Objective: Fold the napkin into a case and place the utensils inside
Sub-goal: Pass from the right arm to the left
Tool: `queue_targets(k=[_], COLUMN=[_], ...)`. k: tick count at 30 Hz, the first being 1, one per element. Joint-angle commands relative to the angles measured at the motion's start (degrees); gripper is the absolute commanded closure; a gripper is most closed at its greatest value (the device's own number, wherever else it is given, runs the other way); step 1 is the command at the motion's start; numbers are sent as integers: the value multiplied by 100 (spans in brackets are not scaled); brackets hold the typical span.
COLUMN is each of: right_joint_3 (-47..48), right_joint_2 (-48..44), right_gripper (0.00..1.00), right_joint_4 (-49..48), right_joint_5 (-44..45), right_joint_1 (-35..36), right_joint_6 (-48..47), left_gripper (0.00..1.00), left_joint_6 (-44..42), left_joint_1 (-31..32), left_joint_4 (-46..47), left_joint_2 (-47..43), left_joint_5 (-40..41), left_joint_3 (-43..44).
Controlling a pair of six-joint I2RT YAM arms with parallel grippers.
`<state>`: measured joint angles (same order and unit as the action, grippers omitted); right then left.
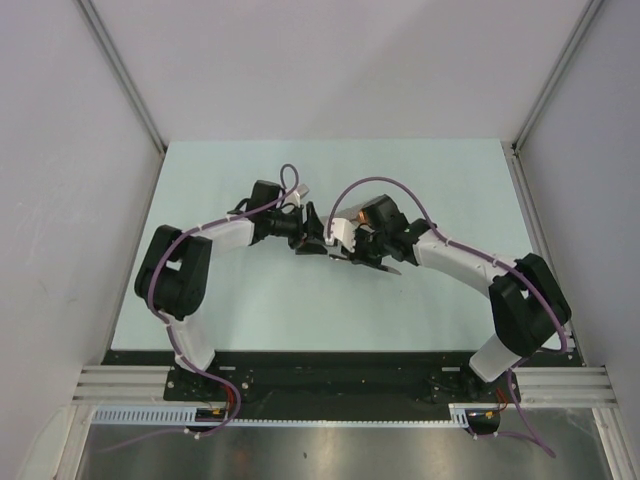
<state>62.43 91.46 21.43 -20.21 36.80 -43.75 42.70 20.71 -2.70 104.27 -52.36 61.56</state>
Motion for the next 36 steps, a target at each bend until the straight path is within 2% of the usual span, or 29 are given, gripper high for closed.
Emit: queue_targets(k=[1,16,19,20,22,23,25,26,28,29,31,32,35,36], right_joint_3=[-73,-249,-319,-346,-355,-363,-355,-363,-512,-504,-303,-198,145,259], right_joint_2=[-278,-498,-559,-568,-585,-585,-568,-585,-691,-708,-674,-656,-761,-779], right_gripper=[100,100,100,100,100,100,100,87,62,48,26,1,0,0], right_joint_4=[46,-253,-367,-376,-429,-455,-517,-656,-1008,-1105,-1010,-731,-344,-202], right_joint_5=[-168,-335,-326,-335,-343,-335,-335,-378,-213,-38,244,611,1104,993], right_joint_1=[143,205,214,205,196,196,101,56,-136,-225,-513,-603,-813,-875], right_joint_6=[-354,-380,-345,-336,-310,-284,-92,232,847,1520,2262,3057,4108,4433], left_gripper=[40,42,54,63,73,84,96,100,100,100,100,100,100,100], left_joint_6=[-332,-288,-192,-18,281,622,862,1081,1170,1127,1048,969,661,661], left_joint_1=[56,443,469,469,469,469,443,382,311,224,144,127,135,135], left_joint_4=[-56,199,244,644,1329,1568,2112,2281,2563,2607,2905,2950,2924,2968], left_joint_2=[32,278,305,305,322,313,226,173,-72,-178,-589,-748,-1180,-1250], left_joint_5=[-318,-635,-732,-775,-1012,-1057,-1101,-1049,-795,-619,-120,57,656,770], left_joint_3=[23,-56,-100,-187,-319,-442,-566,-723,-856,-987,-1163,-1303,-1471,-1515])
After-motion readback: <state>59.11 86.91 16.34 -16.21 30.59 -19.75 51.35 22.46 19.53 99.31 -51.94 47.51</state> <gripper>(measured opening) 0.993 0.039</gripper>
